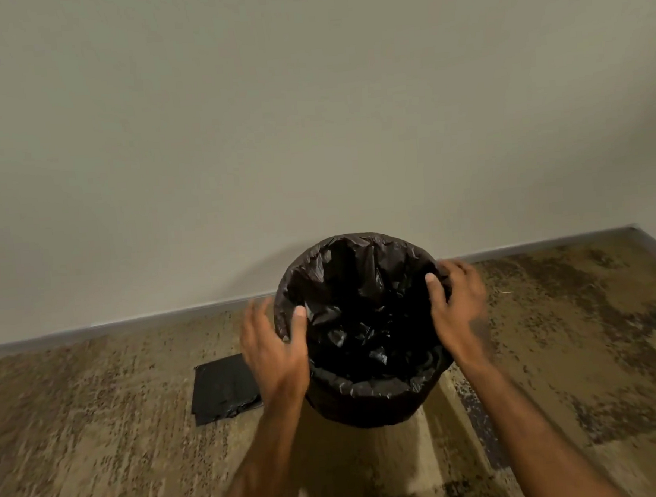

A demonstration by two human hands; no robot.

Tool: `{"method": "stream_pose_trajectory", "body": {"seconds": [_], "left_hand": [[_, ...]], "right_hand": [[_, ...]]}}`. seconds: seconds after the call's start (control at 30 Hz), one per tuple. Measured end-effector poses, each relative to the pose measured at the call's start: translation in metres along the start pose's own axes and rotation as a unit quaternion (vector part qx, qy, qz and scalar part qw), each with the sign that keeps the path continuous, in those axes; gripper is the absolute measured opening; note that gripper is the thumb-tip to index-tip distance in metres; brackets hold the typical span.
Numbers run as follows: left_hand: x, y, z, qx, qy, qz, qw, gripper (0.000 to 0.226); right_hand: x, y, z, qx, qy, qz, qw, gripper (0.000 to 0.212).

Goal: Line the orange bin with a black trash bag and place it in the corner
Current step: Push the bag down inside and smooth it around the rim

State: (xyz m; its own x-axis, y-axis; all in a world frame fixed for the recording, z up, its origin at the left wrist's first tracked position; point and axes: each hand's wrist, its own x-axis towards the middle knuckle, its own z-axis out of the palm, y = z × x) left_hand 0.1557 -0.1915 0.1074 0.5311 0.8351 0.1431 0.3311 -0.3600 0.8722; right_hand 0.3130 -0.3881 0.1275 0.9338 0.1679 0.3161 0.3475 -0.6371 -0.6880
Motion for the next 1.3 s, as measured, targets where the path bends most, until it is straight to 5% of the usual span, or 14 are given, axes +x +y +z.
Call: {"method": "stream_pose_trajectory", "body": {"seconds": [0.03,0.1,0.17,0.3,0.5,0.73,0.87,0.97,1.03,1.1,1.17,1.3], "left_hand": [[-0.005,-0.003,-0.006,0.058,-0.024,0.139,0.988,0.062],[-0.015,-0.011,-0.015,0.135,-0.115,0.374,0.910,0.066],[-0.019,-0.018,-0.019,0.190,-0.192,0.490,0.828,0.074],[-0.016,-0.025,-0.014,0.250,-0.208,0.544,0.774,0.079],[-0.006,-0.032,0.000,0.264,-0.140,0.629,0.717,0.057],[0.002,-0.040,0.011,0.244,-0.114,0.673,0.689,0.059],[-0.002,-0.034,0.001,0.222,-0.159,0.618,0.737,0.066],[0.013,-0.018,-0.011,0.166,-0.113,0.509,0.837,0.059],[0.030,-0.001,-0.012,0.143,-0.049,0.343,0.927,0.050],[0.050,0.010,-0.007,0.114,-0.068,0.122,0.984,0.059],[0.065,0.013,0.002,0.049,-0.141,-0.050,0.988,0.071],[0.070,0.013,0.016,-0.015,-0.169,-0.106,0.980,0.057]], "right_hand": [[-0.006,-0.008,-0.003,-0.019,-0.001,-0.088,0.996,0.040],[-0.017,-0.016,-0.011,-0.065,-0.085,-0.275,0.956,0.044],[-0.024,-0.017,-0.017,-0.129,-0.194,-0.409,0.882,0.056],[-0.039,-0.004,-0.017,-0.183,-0.267,-0.520,0.790,0.067],[-0.050,0.016,-0.005,-0.168,-0.200,-0.581,0.771,0.050],[-0.050,0.024,0.002,-0.142,-0.156,-0.615,0.760,0.043],[-0.047,0.022,-0.007,-0.140,-0.208,-0.559,0.790,0.049],[-0.020,0.014,-0.020,-0.136,-0.152,-0.435,0.877,0.057],[0.005,0.012,-0.024,-0.165,-0.067,-0.319,0.931,0.053],[0.027,0.016,-0.021,-0.213,-0.051,-0.187,0.958,0.055],[0.043,0.025,-0.013,-0.227,-0.116,-0.047,0.966,0.063],[0.058,0.039,0.009,-0.161,-0.203,0.088,0.962,0.060]]}}
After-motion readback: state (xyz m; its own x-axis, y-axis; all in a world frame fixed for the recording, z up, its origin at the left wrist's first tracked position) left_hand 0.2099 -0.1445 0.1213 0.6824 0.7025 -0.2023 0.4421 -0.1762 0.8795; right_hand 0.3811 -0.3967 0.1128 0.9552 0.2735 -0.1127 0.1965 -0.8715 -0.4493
